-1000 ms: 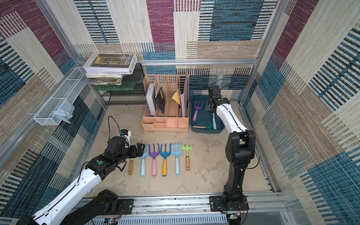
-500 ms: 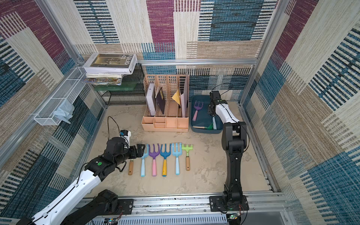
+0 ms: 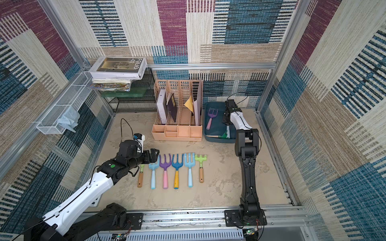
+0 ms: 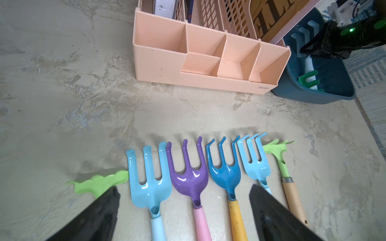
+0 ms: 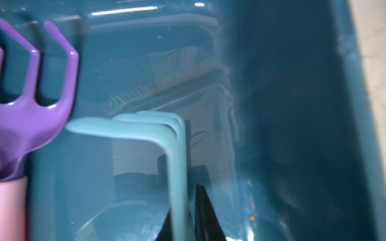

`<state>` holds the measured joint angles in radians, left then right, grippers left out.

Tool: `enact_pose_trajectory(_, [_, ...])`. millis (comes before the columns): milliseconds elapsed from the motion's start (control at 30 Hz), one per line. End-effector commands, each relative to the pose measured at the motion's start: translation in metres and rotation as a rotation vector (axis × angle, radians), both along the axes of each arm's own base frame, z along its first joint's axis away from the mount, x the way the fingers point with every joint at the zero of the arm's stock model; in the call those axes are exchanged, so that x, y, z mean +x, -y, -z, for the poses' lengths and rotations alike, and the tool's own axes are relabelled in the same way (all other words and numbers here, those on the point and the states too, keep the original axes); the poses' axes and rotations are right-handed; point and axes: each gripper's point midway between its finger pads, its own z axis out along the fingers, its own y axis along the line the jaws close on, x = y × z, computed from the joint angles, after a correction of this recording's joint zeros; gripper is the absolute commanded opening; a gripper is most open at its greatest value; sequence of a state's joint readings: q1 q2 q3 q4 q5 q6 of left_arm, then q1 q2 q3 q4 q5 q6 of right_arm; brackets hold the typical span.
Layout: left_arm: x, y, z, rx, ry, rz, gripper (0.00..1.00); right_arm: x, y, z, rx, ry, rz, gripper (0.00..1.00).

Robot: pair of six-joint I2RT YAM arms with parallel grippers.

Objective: Take the hand rake out of the storage box
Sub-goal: Pick up the rake from the storage box, then place the rake at the center of the board.

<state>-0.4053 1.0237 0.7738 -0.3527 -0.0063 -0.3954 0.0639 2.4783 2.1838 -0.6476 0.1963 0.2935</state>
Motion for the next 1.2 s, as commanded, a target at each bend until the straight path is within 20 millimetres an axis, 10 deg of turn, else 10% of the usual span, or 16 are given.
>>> enact_pose_trajectory(0, [0.008, 0.003, -0.015, 0.006, 0.057, 0.026, 0.99, 0.0, -0.001, -0.025, 0.011, 0.035, -0.003, 0.01])
enact_pose_trajectory(267, [0.01, -0.003, -0.024, 0.039, 0.102, 0.022, 0.99, 0.001, 0.008, -0.134, -0.052, 0.221, -0.051, 0.0])
enact_pose_trajectory(400, [0.008, -0.007, -0.027, 0.044, 0.12, 0.01, 0.99, -0.027, -0.026, -0.163, 0.131, 0.223, -0.158, 0.0])
enact_pose_trajectory(533, [0.006, -0.009, -0.028, 0.043, 0.134, 0.013, 0.99, -0.098, -0.078, -0.148, 0.39, 0.198, -0.231, 0.0])
enact_pose_trajectory(833, [0.003, -0.008, -0.027, 0.026, 0.138, 0.017, 0.99, -0.264, -0.122, -0.123, 0.387, 0.188, -0.281, 0.0])
enact_pose_trajectory(1167, [0.002, -0.005, -0.026, 0.014, 0.132, 0.027, 0.99, -0.315, -0.148, -0.034, 0.451, 0.041, -0.357, 0.0])
